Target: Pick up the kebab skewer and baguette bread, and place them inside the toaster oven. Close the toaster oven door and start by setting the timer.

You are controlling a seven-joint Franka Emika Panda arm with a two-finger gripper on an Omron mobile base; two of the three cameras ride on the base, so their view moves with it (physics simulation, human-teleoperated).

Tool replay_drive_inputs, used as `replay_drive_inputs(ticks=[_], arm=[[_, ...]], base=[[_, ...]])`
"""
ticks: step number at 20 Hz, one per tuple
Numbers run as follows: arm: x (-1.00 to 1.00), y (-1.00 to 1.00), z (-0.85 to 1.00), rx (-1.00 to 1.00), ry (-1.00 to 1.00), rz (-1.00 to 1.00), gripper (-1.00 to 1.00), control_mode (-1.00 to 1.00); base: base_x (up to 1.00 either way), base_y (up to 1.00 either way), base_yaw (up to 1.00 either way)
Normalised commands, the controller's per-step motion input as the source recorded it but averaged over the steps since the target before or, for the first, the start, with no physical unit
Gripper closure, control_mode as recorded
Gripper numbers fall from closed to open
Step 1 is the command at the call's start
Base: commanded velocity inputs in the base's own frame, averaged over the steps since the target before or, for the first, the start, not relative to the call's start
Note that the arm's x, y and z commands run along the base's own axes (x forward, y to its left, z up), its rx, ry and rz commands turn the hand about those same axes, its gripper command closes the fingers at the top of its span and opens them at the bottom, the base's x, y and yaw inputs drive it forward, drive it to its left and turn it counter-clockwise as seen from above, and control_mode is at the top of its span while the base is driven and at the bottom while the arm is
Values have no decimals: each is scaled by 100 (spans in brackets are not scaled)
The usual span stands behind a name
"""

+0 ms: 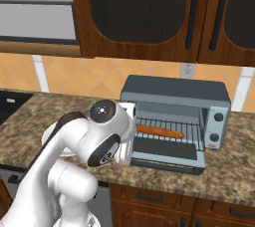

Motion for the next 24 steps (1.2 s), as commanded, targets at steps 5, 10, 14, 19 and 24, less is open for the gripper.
replay_drive_inputs(ticks=[5,10,14,19,24], arm=[[-52,100,14,14,15,-37,-100,-100],[-9,100,0,20,9,-43,-100,-100],[0,100,-4,19,0,-42,-100,-100],[0,100,-17,22,0,-50,-100,-100],[11,96,-47,31,0,-44,-100,-100]], base=[[0,0,0],[0,0,0],[0,0,0],[0,0,0],[0,0,0]])
